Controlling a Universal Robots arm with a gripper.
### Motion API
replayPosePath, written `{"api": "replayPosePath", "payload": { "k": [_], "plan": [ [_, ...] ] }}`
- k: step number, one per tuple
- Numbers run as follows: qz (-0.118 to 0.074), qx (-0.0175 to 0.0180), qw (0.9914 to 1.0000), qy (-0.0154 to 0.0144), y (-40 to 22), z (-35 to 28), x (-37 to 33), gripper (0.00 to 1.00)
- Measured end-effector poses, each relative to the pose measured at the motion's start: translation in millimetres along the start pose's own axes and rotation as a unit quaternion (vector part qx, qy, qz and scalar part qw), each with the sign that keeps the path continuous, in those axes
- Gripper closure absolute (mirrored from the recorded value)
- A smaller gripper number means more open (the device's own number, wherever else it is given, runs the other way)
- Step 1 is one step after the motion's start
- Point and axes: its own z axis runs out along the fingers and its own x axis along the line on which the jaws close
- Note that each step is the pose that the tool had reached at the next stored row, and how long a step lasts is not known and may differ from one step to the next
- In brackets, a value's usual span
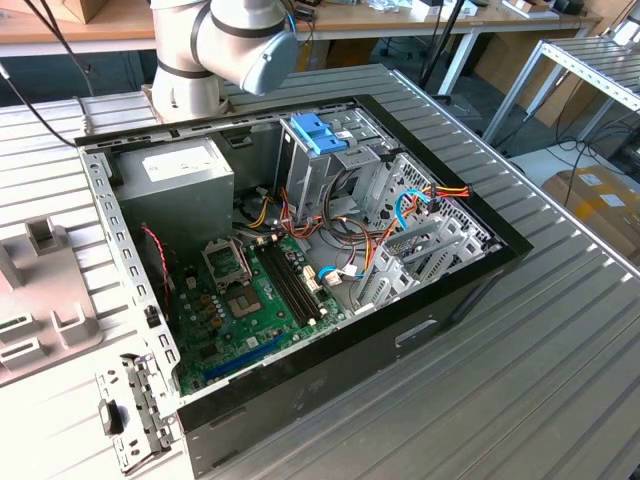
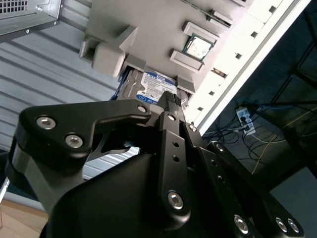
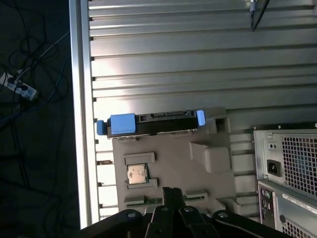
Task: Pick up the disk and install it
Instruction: 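Reach for the disk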
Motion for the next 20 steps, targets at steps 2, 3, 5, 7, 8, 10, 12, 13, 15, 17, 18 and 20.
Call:
{"api": "replayPosePath", "payload": {
  "k": [2,3,5,7,8,10,12,13,15,17,18,20],
  "plan": [
    [0.000,0.0002,1.00000,-0.0001,4.1,1.8,0.3,0.89],
    [0.000,0.0016,1.00000,-0.0002,6.9,3.4,0.6,0.89],
    [-0.001,0.0177,0.99984,-0.0014,14.3,6.4,1.2,0.89],
    [-0.001,0.0257,0.99967,-0.0019,18.4,7.8,1.6,0.89],
    [-0.001,0.0305,0.99953,-0.0024,21.8,9.0,1.9,0.89],
    [-0.001,0.0352,0.99938,-0.0028,26.2,10.7,2.3,0.89],
    [-0.001,0.0378,0.99928,-0.0029,29.0,12.0,2.6,0.89],
    [-0.001,0.0378,0.99928,-0.0030,29.3,12.9,2.6,0.89],
    [-0.001,0.0379,0.99928,-0.0029,29.2,13.7,2.7,0.89],
    [-0.001,0.0379,0.99928,-0.0028,29.3,13.9,2.8,0.89],
    [-0.001,0.0379,0.99928,-0.0028,29.3,14.0,2.8,0.89],
    [-0.001,0.0379,0.99928,-0.0029,29.2,14.1,2.7,0.89]
  ]
}}
